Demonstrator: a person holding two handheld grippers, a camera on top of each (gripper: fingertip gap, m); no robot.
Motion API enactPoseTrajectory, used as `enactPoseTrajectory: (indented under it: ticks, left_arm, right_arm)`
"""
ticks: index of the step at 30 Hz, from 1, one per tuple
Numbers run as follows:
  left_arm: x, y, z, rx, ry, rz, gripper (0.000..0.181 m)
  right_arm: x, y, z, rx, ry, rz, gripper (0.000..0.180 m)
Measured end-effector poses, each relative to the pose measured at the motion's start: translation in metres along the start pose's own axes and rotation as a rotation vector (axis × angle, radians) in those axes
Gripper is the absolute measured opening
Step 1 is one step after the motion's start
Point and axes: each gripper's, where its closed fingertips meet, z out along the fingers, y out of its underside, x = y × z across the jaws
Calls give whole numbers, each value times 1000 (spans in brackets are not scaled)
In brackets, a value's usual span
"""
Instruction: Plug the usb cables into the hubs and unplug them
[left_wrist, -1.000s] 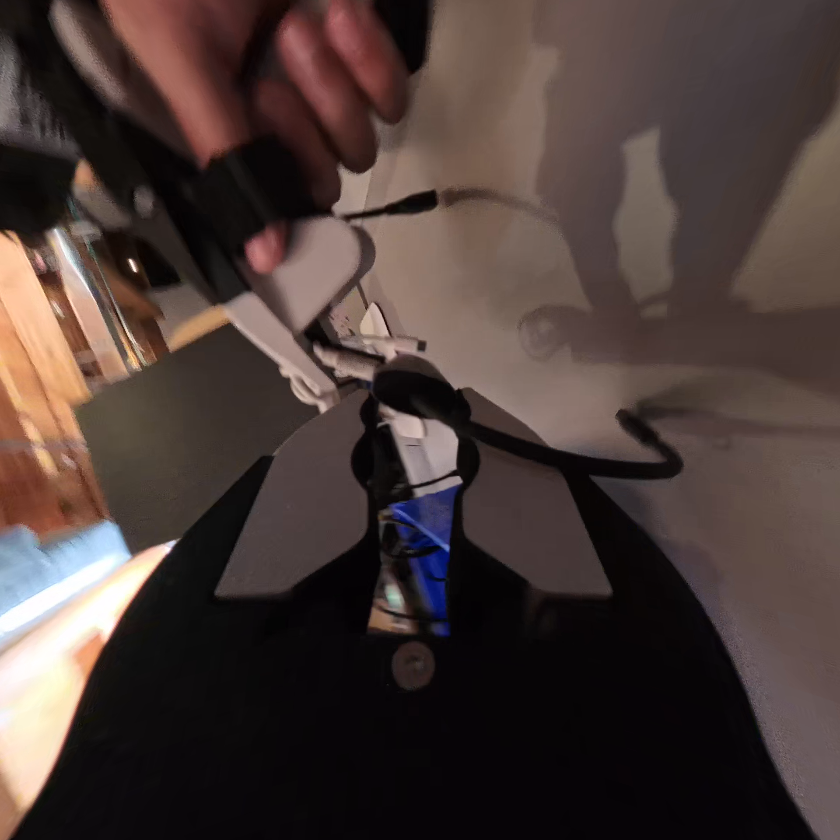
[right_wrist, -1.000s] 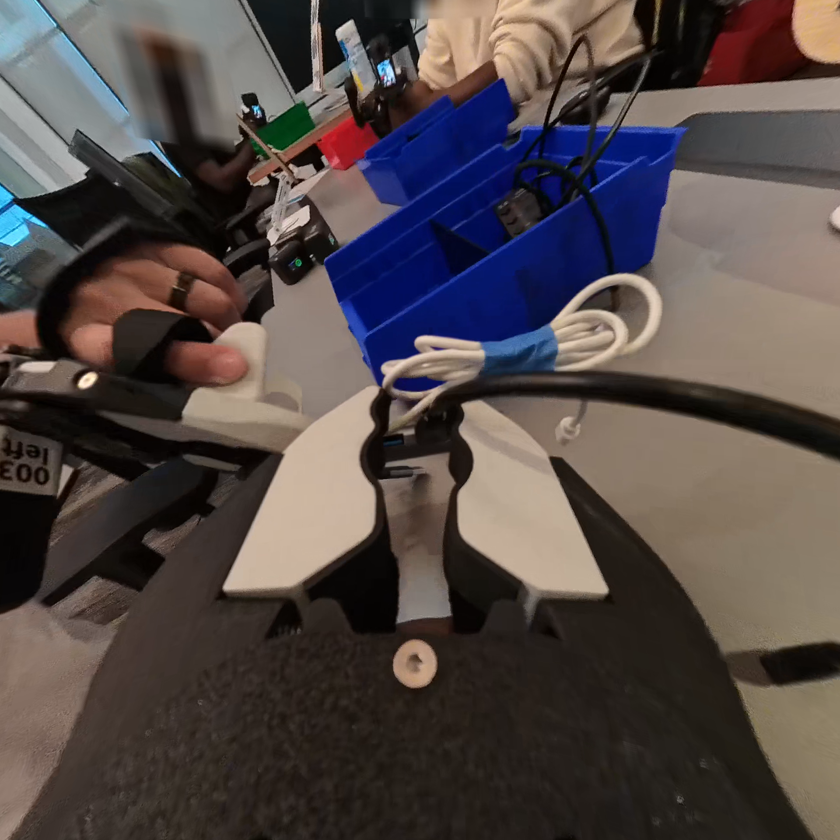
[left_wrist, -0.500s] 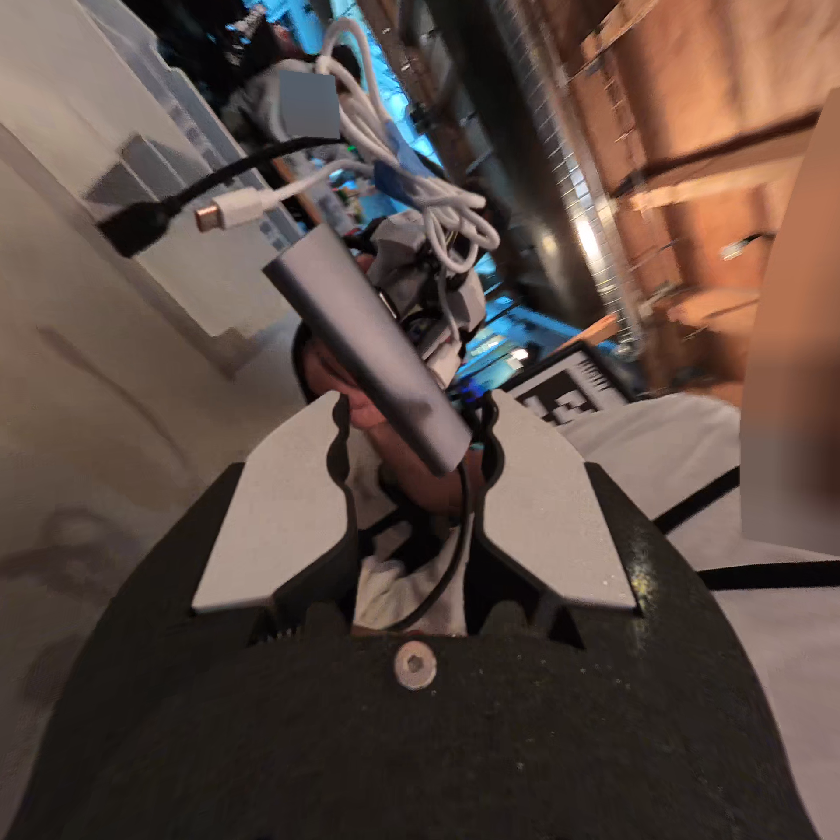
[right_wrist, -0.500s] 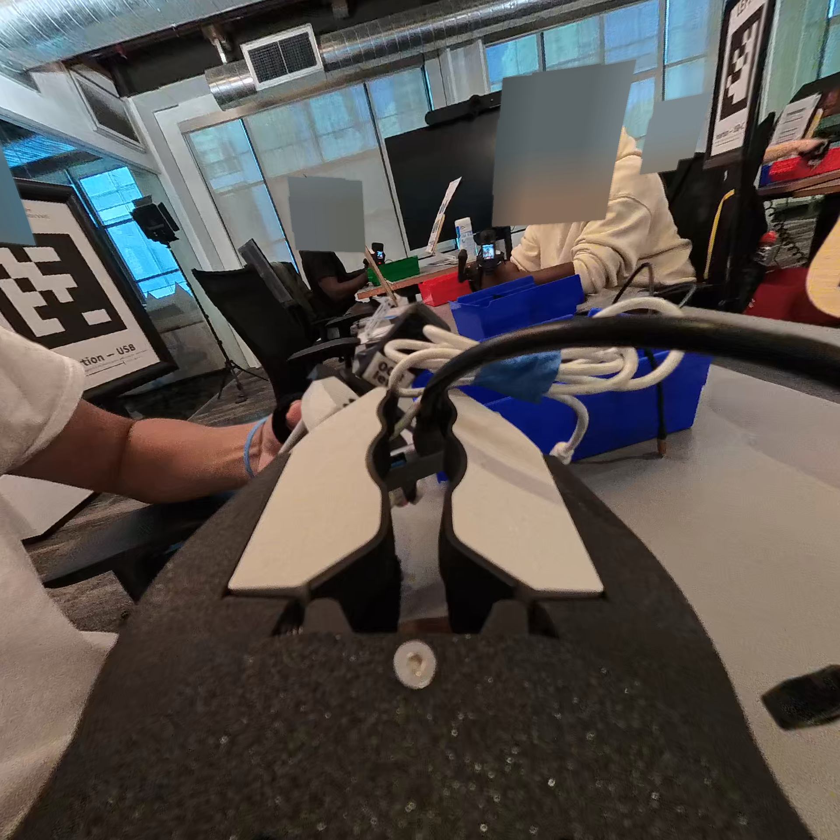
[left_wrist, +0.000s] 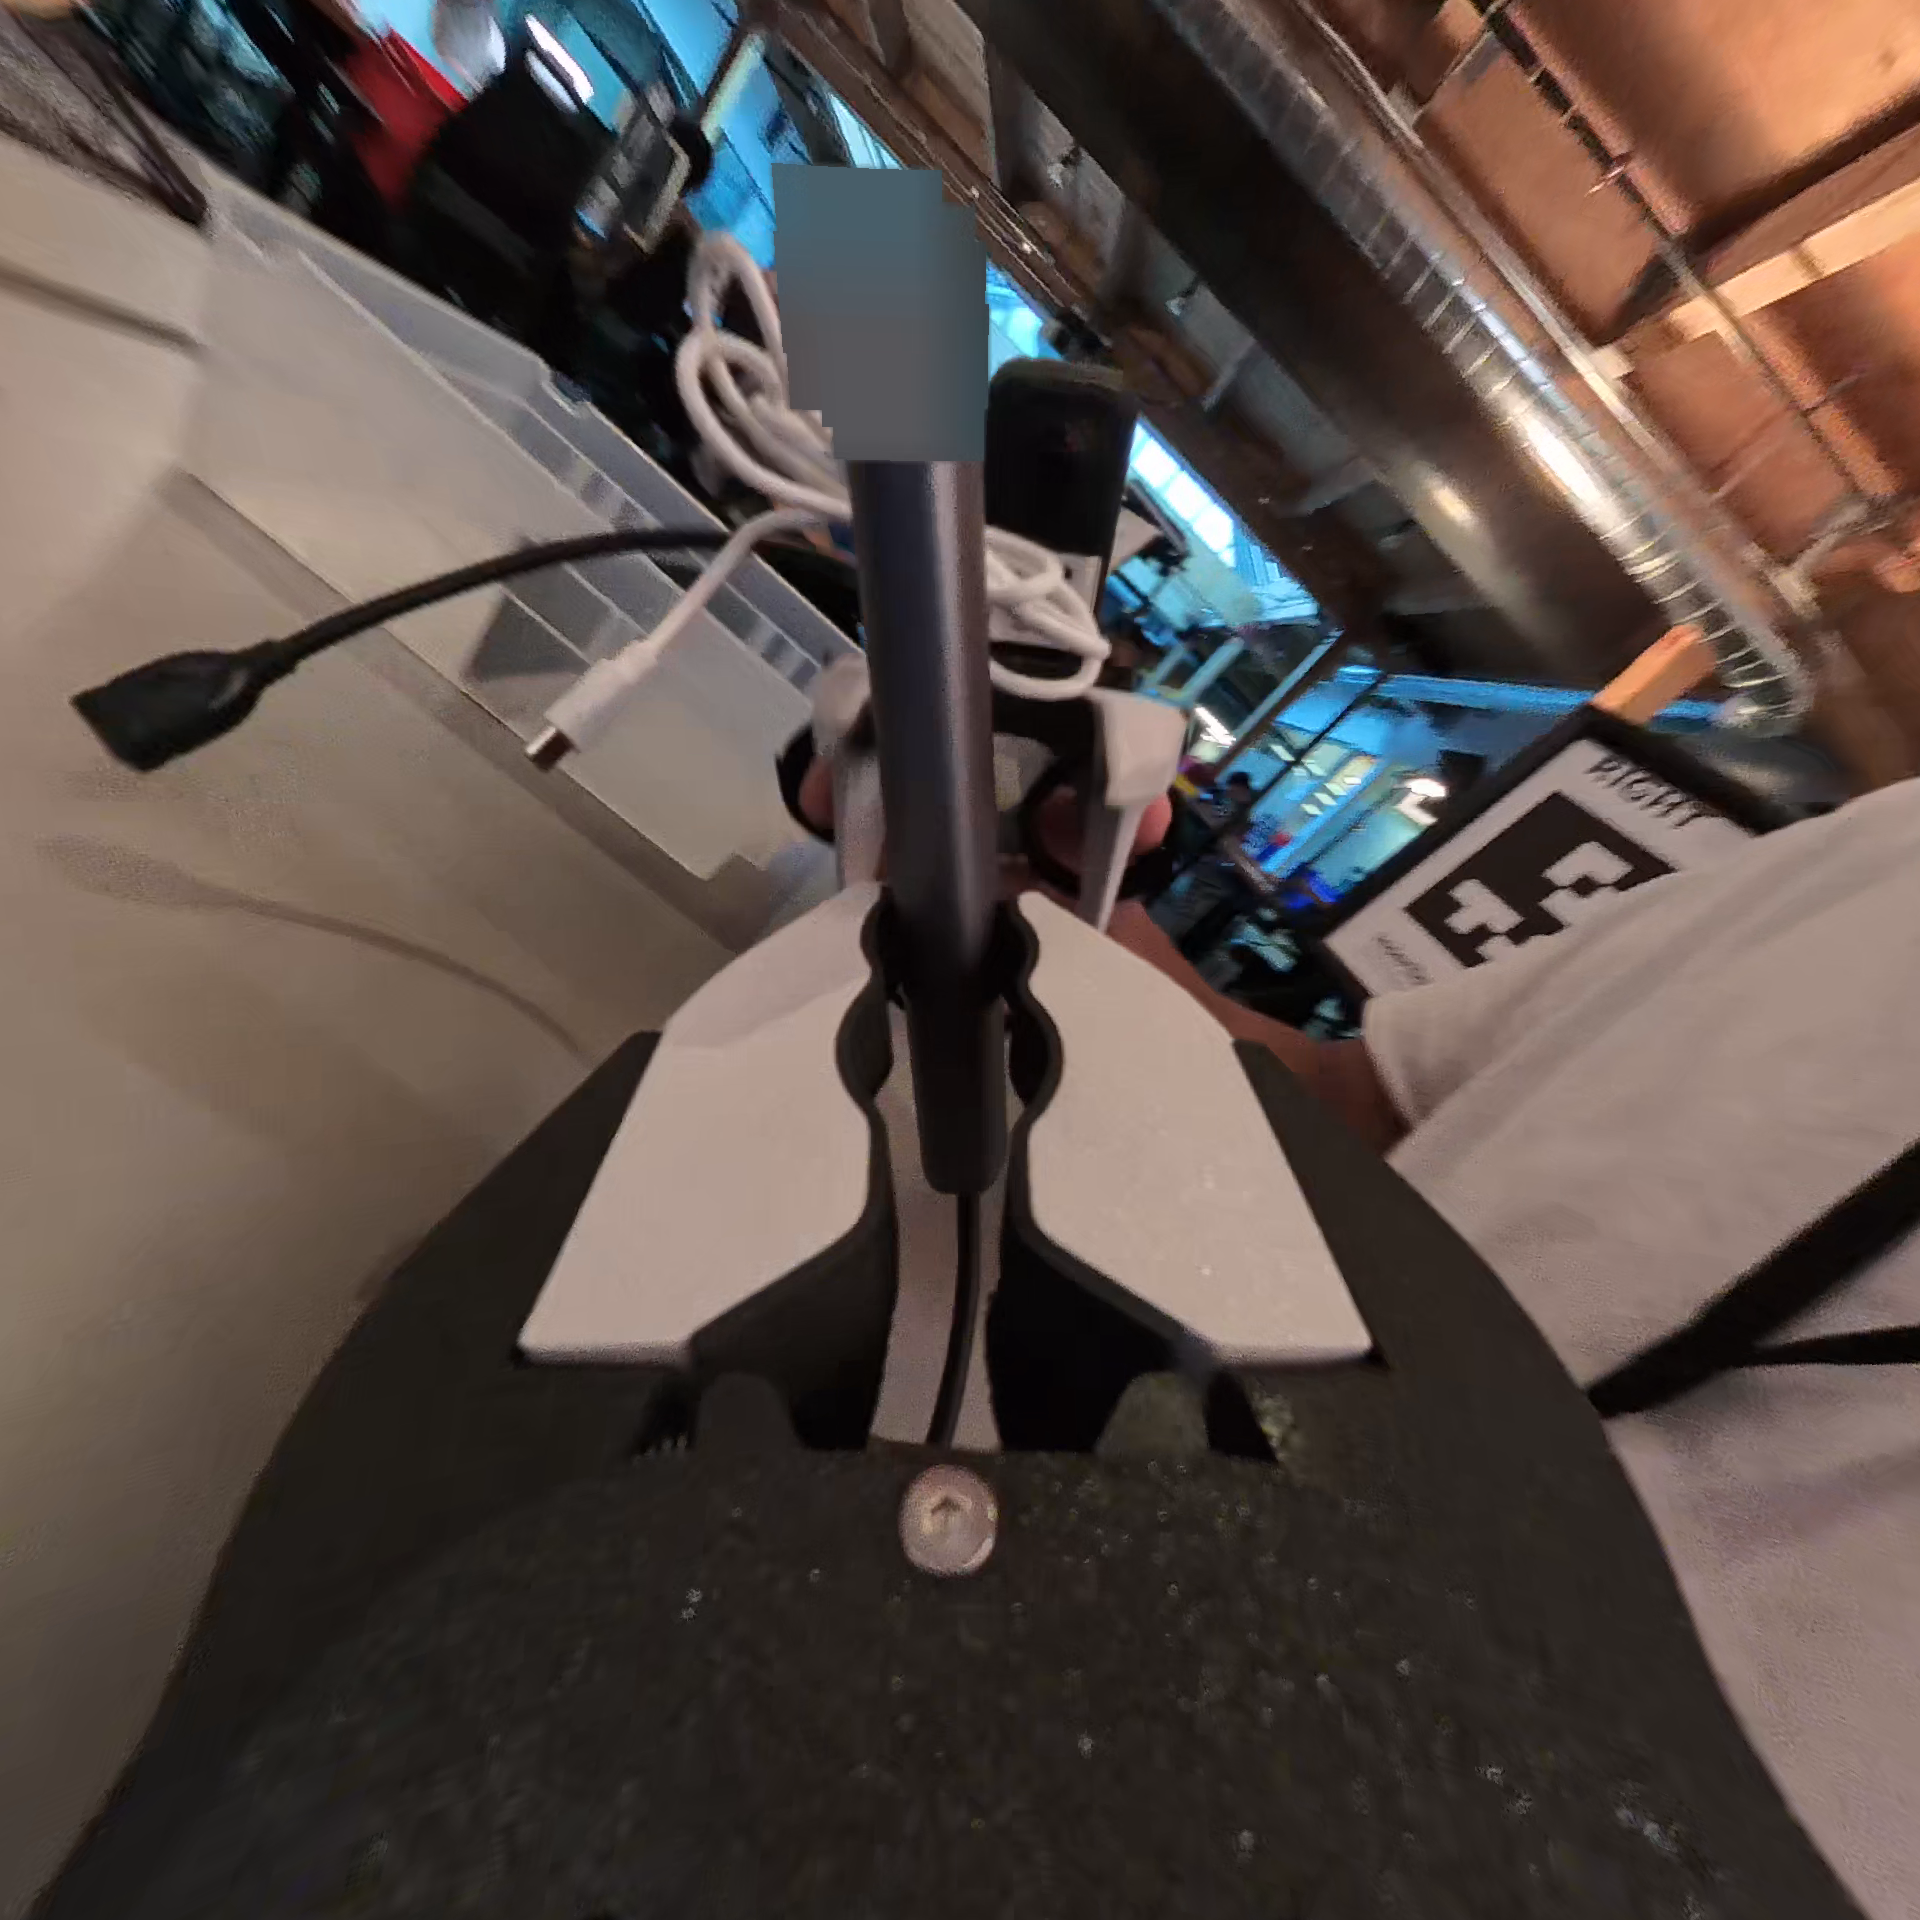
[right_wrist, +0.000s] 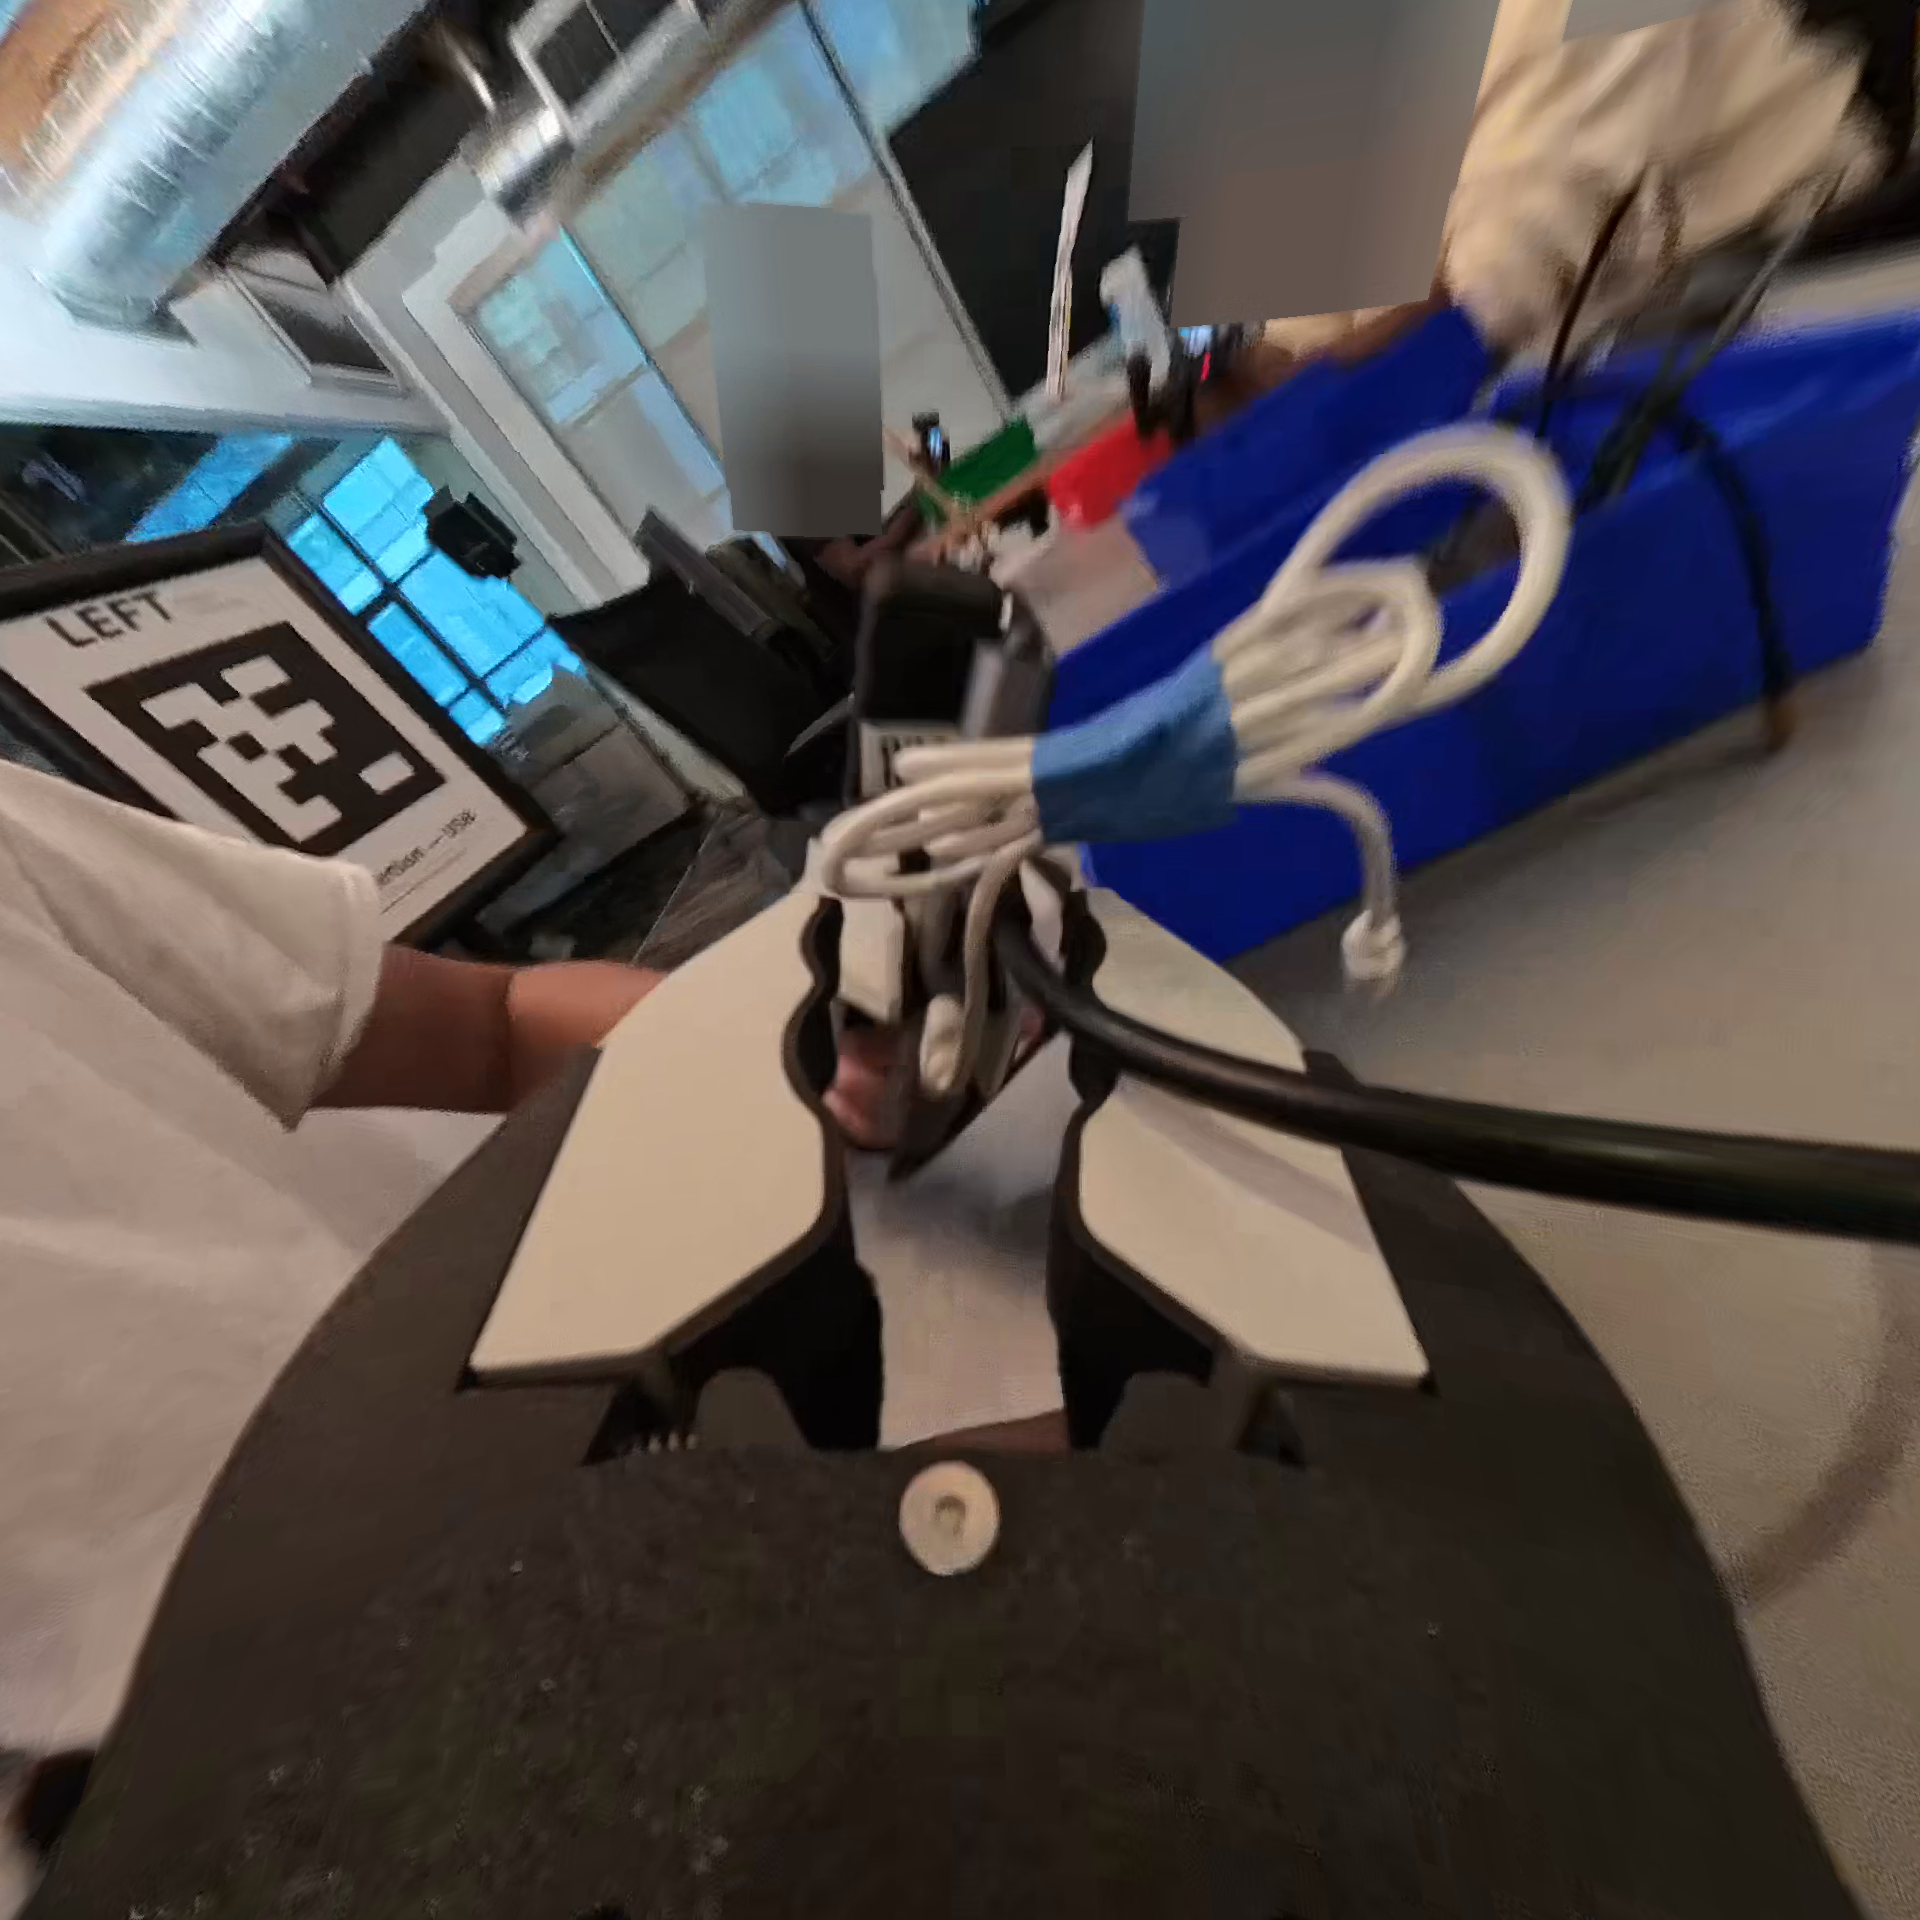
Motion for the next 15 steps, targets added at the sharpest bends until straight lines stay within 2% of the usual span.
enactPoseTrajectory:
  ticks: [2, 5, 7, 12, 14, 15]
  left_arm:
    - [0, -8, -3, 43, -36, 84, 18]
    - [0, -11, -4, 65, -50, 130, 17]
    - [-2, -8, -4, 61, -59, 147, 17]
    - [1, 8, -6, -113, -52, 283, 19]
    - [6, 4, -9, -117, -66, 358, 30]
    - [9, 5, -10, -146, -55, 386, 29]
  right_arm:
    - [4, 17, 5, -93, 7, 35, 41]
    - [4, 23, 10, -86, 6, 4, 15]
    - [3, 26, 11, -106, -2, 14, 9]
    - [-4, 38, 3, -280, 58, -330, 8]
    - [-4, 46, -5, -402, 97, -527, 8]
    - [-4, 50, -9, -454, 116, -601, 8]
